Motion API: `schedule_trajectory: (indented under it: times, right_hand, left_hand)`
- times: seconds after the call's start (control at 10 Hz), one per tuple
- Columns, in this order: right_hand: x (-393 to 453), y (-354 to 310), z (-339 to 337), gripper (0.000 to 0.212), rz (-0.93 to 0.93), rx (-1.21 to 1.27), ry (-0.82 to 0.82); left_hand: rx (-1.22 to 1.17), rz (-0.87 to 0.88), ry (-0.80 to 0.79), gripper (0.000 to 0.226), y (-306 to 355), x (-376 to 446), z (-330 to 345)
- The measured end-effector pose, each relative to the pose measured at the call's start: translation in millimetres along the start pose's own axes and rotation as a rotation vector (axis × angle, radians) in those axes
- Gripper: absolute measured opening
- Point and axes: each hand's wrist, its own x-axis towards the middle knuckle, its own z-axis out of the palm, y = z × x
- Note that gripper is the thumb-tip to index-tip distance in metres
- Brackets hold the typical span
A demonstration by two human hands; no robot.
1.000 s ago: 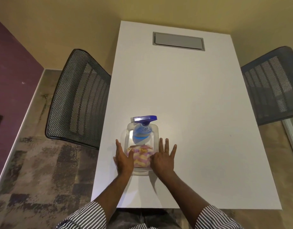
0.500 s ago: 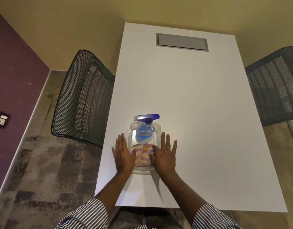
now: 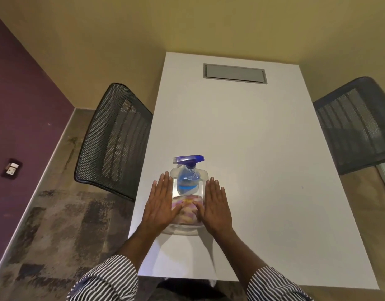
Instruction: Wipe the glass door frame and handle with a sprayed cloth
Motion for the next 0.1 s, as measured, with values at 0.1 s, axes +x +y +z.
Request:
schedule_trajectory:
  times: [0.1]
  right_hand:
    - [-2.4,1.7,-1.9,0.084,0.023,0.013,-0.005]
  left_hand:
    - [0.005,-0.02,-0.013,0.088,9.2,-0.1,-4.9]
